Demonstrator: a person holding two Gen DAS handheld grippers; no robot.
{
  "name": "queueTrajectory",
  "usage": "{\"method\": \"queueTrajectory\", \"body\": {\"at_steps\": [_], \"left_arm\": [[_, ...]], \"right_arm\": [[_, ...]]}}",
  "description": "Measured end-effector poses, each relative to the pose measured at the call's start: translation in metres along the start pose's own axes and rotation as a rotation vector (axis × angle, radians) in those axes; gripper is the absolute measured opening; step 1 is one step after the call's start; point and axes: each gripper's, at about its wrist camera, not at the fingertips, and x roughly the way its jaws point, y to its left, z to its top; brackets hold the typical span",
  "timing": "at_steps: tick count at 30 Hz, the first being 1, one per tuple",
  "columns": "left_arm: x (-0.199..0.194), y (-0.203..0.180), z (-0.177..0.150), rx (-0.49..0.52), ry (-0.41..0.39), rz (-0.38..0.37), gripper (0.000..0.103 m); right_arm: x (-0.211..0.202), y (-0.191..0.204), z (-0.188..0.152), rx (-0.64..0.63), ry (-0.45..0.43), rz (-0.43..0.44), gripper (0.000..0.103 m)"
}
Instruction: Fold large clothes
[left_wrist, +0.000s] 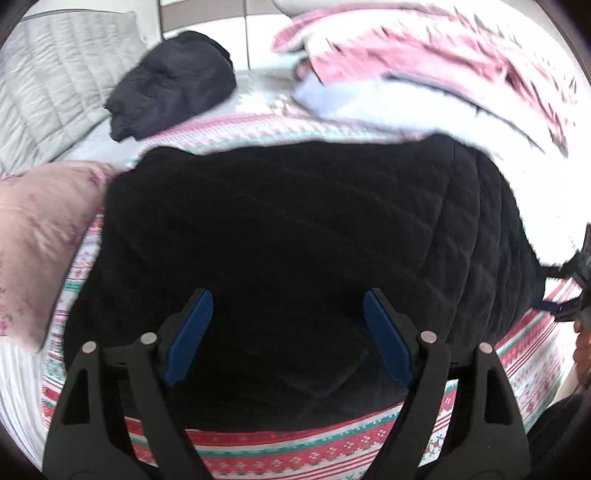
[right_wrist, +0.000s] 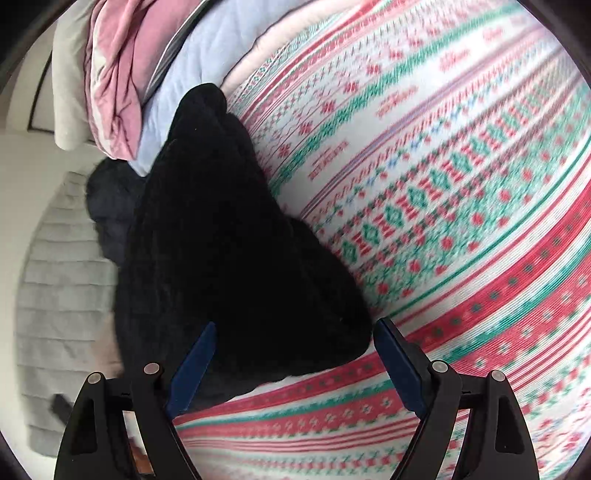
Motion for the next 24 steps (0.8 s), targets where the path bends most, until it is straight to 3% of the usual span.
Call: {"method": "queueTrajectory", "body": {"at_steps": [4, 8, 12, 15, 16, 18, 24], "left_arm": [[0.009, -0.010, -0.003, 0.020, -0.007, 0.040, 0.084], [0.007, -0.011, -0.006, 0.007, -0.006, 0.033, 0.084], [0.008, -0.011, -0.005, 0.010, -0.011, 0.041, 0.084], [0.010, -0.009, -0.006, 0.012, -0.007, 0.040, 0.084], [0.011, -0.008, -0.006, 0.012, -0.006, 0.037, 0.084], [0.011, -0.007, -0.006, 0.011, -0.001, 0.032, 0.084], [0.012, -0.005, -0.004, 0.008, 0.005, 0.020, 0.084]], "right_arm": [[0.007, -0.008, -0.012, 0.042, 0.015, 0.025, 0.089], [0.016, -0.001, -0.011, 0.101, -0.036, 0.081, 0.103], [0.023, 0.009, -0.015, 0.136, -0.115, 0.092, 0.103], [0.044, 0.028, -0.025, 0.093, -0.053, 0.186, 0.103], [0.049, 0.032, -0.027, 0.077, -0.029, 0.187, 0.103], [0.048, 0.037, -0.030, 0.059, -0.075, 0.158, 0.103], [0.044, 0.017, -0.018, 0.237, -0.170, 0.241, 0.099]]}}
